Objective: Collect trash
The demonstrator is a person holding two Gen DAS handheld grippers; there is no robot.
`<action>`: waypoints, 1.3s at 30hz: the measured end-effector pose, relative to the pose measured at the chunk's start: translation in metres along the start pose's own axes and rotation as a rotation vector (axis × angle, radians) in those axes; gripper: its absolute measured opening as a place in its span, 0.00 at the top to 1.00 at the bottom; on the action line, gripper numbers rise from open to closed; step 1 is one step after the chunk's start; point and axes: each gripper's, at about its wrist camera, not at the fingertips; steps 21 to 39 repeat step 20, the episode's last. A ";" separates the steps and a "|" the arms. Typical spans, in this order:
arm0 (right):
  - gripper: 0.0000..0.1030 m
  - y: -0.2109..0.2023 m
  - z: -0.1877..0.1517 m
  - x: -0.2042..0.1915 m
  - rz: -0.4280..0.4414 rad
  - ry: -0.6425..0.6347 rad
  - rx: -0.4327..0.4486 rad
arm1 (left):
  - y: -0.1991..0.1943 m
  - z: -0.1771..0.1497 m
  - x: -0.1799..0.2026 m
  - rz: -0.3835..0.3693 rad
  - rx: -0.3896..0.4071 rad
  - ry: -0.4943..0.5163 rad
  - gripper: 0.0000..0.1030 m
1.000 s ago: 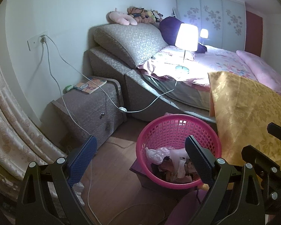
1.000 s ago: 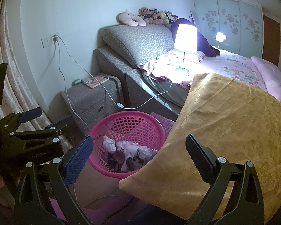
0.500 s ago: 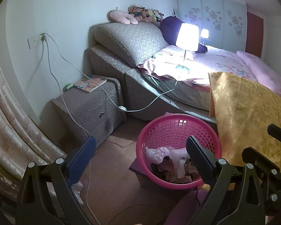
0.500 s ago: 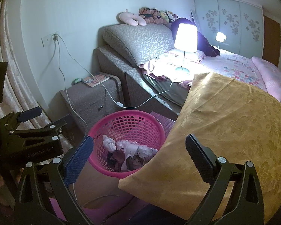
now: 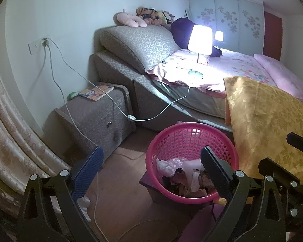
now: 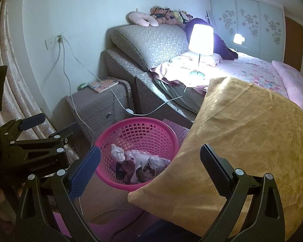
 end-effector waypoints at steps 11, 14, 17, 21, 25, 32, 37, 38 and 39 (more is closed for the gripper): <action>0.07 0.001 -0.003 0.004 0.001 0.010 -0.001 | 0.000 0.000 0.000 -0.016 0.012 -0.014 0.10; 0.07 -0.003 -0.001 0.008 -0.006 0.022 0.021 | 0.000 0.000 0.000 -0.016 0.009 -0.016 0.10; 0.07 -0.014 0.004 0.018 -0.026 0.049 0.060 | 0.001 0.000 0.002 -0.028 0.012 -0.012 0.10; 0.07 -0.032 0.013 0.042 -0.072 0.099 0.115 | -0.001 0.001 0.014 -0.040 0.030 0.009 0.10; 0.07 -0.032 0.013 0.042 -0.072 0.099 0.115 | -0.001 0.001 0.014 -0.040 0.030 0.009 0.10; 0.07 -0.032 0.013 0.042 -0.072 0.099 0.115 | -0.001 0.001 0.014 -0.040 0.030 0.009 0.10; 0.07 -0.032 0.013 0.042 -0.072 0.099 0.115 | -0.001 0.001 0.014 -0.040 0.030 0.009 0.10; 0.07 -0.032 0.013 0.042 -0.072 0.099 0.115 | -0.001 0.001 0.014 -0.040 0.030 0.009 0.10; 0.07 -0.032 0.013 0.042 -0.072 0.099 0.115 | -0.001 0.001 0.014 -0.040 0.030 0.009 0.10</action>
Point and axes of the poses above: each gripper's, at about its wrist camera, not at the fingertips, and y roughly the way its jaws point, x to its right, z to its top, and after that the axes turned 5 degrees about x, right-handed
